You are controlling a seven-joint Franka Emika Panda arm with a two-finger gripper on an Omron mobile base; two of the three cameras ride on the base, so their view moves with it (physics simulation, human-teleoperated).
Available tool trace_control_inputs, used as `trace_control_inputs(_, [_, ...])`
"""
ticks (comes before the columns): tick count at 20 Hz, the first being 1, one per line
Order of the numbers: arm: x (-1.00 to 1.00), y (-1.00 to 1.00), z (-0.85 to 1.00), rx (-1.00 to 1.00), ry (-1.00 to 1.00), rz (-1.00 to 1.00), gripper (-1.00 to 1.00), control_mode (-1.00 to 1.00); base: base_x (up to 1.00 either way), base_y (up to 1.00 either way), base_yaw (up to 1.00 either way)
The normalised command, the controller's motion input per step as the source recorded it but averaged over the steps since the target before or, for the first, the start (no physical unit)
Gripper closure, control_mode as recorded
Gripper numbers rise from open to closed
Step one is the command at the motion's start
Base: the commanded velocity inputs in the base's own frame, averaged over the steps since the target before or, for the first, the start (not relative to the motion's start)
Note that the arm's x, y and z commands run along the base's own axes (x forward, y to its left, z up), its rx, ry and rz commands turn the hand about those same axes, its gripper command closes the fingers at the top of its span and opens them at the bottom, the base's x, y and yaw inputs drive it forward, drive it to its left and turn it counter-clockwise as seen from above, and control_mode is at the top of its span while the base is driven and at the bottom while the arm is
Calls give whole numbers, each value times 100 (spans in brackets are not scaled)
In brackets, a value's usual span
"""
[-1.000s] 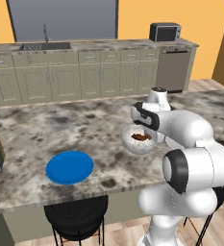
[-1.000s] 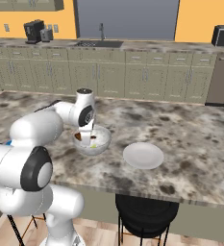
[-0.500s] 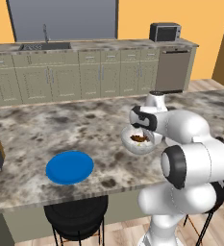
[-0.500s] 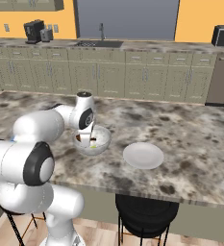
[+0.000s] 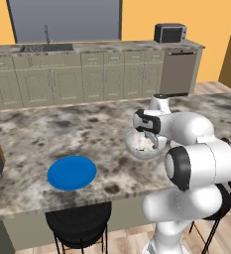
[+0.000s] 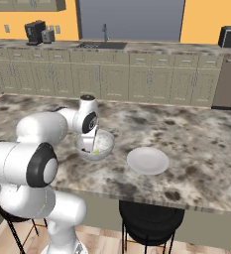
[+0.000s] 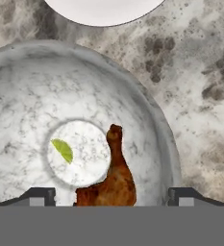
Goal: Pick the chicken drumstick and lemon wedge from their plates and place them in the bowl. Then put the bowl in the fridge.
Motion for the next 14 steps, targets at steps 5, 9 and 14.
trace_control_inputs(5, [-16,-8,30,8,0,3,-100,-100,0,0,0])
trace_control_inputs(9, [-49,-19,28,6,-1,15,-100,-100,0,0,0])
trace_control_inputs(14, [-66,-10,1,0,-15,12,-100,-100,0,0,0])
